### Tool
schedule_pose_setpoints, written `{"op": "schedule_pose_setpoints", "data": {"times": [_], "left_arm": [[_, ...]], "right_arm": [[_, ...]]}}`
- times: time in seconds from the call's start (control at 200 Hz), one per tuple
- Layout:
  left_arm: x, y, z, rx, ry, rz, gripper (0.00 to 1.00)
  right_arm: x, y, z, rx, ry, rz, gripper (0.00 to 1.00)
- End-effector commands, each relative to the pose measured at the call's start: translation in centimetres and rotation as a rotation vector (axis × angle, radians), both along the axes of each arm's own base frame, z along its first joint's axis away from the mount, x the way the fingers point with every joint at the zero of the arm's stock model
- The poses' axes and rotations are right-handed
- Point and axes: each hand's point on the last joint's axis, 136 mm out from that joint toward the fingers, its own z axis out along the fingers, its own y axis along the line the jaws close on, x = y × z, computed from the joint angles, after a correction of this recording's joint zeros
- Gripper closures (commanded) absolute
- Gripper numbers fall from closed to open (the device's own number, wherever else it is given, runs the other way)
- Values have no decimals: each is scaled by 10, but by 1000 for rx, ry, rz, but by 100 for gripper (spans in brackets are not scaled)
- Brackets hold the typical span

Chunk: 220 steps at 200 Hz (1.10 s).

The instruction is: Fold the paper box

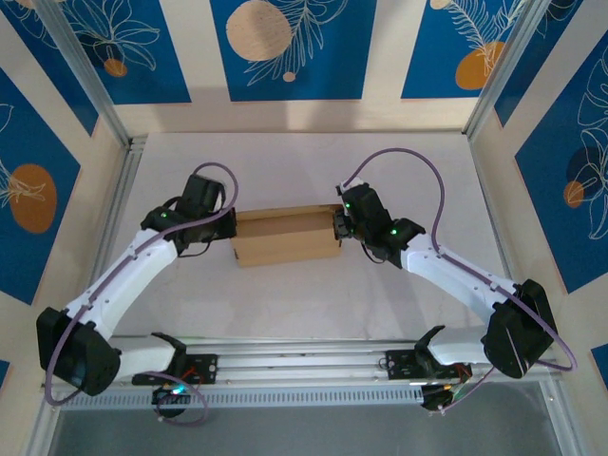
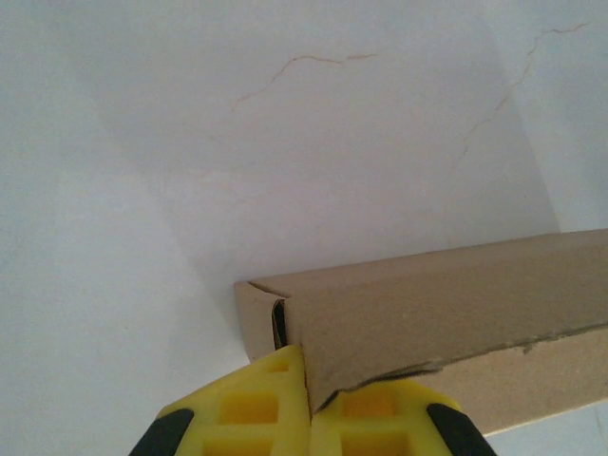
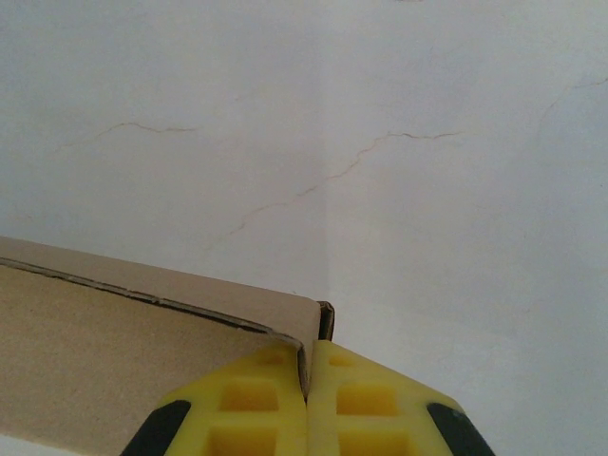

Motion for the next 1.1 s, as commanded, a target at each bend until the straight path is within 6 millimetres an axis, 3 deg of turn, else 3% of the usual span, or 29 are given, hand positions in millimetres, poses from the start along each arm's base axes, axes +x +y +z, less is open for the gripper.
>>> {"op": "schedule_pose_setpoints", "data": {"times": [0.0,0.34,0.56,0.925,1.01,1.095], "left_arm": [[-7,6,-9,51,-23,-19,100],[-13,3,-23,121,-71,-60,100],[-14,4,-26,147,-168,12,100],[-20,5,-47,164,-228,66,100],[-20,7,-51,193,-218,68,100],[-19,8,-49,213,-219,61,100]], "right_arm": [[-27,-12,-44,-74,153,16,100],[-31,-8,-47,-29,175,32,100],[-36,-4,-49,67,210,22,100],[-42,-9,-79,196,284,-44,100],[-42,-9,-67,246,270,-27,95],[-40,-11,-44,287,220,-4,83]]}}
